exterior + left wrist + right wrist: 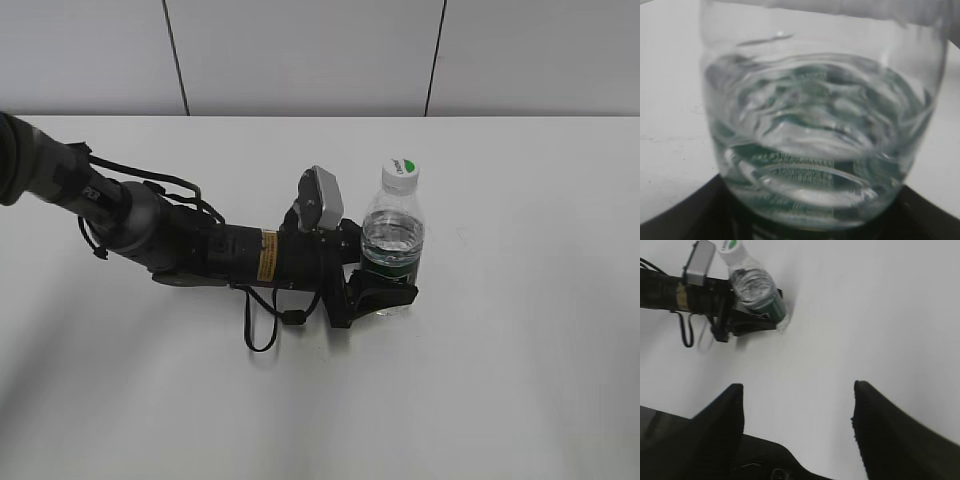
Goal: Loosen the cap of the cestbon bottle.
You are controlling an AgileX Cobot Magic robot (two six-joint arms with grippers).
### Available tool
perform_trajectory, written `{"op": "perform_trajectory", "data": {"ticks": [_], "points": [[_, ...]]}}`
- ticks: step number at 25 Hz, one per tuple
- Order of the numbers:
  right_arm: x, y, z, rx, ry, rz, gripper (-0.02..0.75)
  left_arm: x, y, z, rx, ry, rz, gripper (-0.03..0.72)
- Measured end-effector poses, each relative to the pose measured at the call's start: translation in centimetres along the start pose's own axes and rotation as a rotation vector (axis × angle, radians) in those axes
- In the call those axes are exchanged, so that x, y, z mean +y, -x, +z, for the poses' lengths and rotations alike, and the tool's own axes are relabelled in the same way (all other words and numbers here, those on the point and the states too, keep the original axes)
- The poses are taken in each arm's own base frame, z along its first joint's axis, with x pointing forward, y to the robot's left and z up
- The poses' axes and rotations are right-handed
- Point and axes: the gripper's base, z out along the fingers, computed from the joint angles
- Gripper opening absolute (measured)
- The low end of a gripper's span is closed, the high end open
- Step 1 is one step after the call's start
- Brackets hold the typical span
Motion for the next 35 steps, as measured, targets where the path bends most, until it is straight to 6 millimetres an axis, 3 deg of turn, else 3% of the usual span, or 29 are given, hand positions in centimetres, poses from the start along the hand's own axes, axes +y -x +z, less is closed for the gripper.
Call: {"op": "perform_trajectory", "data": {"ticks": [7,14,20,26,31,35], "points": [[-0.1,6.7,4.0,0.043,0.201,0.056,0.517,0.0,0.0,0.0,0.002,0.0,0.001,0.525],[0.1,11.7,8.5,0.184,0.347,0.057,0.517,0.0,0.0,0.0,0.003,-0.002,0.005,0.525],[3.1,13.9,13.6,0.383,0.37,0.028,0.517,0.0,0.0,0.0,0.004,-0.002,0.006,0.525],[5.7,14.8,18.2,0.562,0.31,-0.092,0.517,0.0,0.0,0.0,0.004,-0.002,0.006,0.525],[6.3,15.4,21.2,0.59,0.307,-0.108,0.517,0.0,0.0,0.0,0.004,-0.002,0.006,0.525],[6.2,15.0,22.2,0.615,0.308,-0.117,0.517,0.0,0.0,0.0,0.003,-0.003,0.006,0.525]]}}
